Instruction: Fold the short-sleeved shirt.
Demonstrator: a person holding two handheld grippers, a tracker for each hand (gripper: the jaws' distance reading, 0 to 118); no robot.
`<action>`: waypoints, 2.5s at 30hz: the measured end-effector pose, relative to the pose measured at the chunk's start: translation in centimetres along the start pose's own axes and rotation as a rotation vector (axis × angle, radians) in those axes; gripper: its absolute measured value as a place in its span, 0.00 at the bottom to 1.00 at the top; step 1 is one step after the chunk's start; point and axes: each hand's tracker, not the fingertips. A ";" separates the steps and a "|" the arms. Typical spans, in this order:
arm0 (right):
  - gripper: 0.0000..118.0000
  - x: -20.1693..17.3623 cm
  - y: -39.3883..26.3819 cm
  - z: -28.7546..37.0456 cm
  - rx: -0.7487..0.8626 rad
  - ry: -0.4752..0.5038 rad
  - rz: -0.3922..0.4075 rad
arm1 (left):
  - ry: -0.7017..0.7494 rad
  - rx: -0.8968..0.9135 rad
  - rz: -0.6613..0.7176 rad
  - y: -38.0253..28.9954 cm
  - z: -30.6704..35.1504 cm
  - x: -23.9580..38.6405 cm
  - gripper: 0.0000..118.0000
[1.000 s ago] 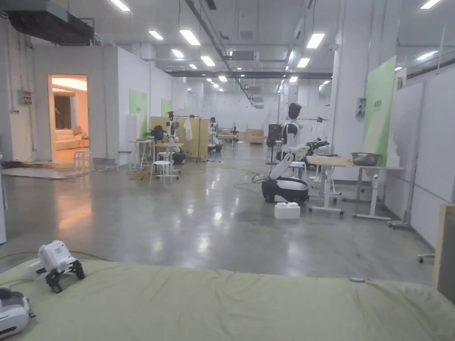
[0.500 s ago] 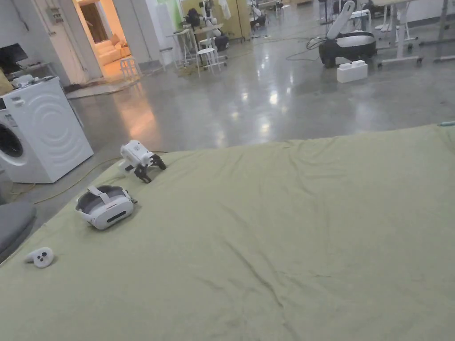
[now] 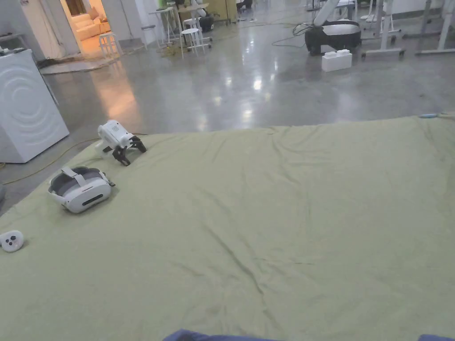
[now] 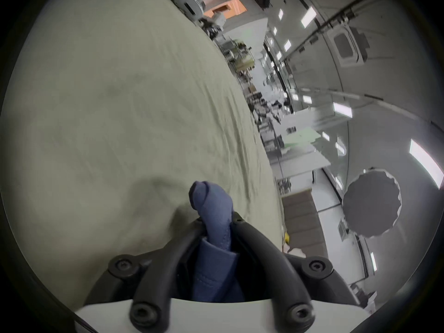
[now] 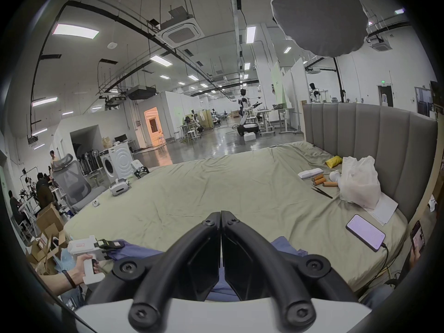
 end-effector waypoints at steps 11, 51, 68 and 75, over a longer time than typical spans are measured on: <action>0.00 1.9 -1.4 -1.0 0.005 0.054 -0.073 | 0.193 0.053 -0.772 -1.9 3.1 15.3 0.06; 0.00 5.4 -3.4 3.2 -0.010 -0.008 -0.177 | -0.115 -0.331 -0.434 -16.8 -7.8 12.5 0.71; 0.00 4.8 -4.0 1.9 -0.068 0.015 -0.181 | 0.006 -0.246 -0.074 -9.3 -6.0 2.9 0.08; 0.00 4.8 -4.3 1.2 -0.078 0.024 -0.179 | 0.150 -0.116 -0.492 -3.7 1.8 10.0 0.07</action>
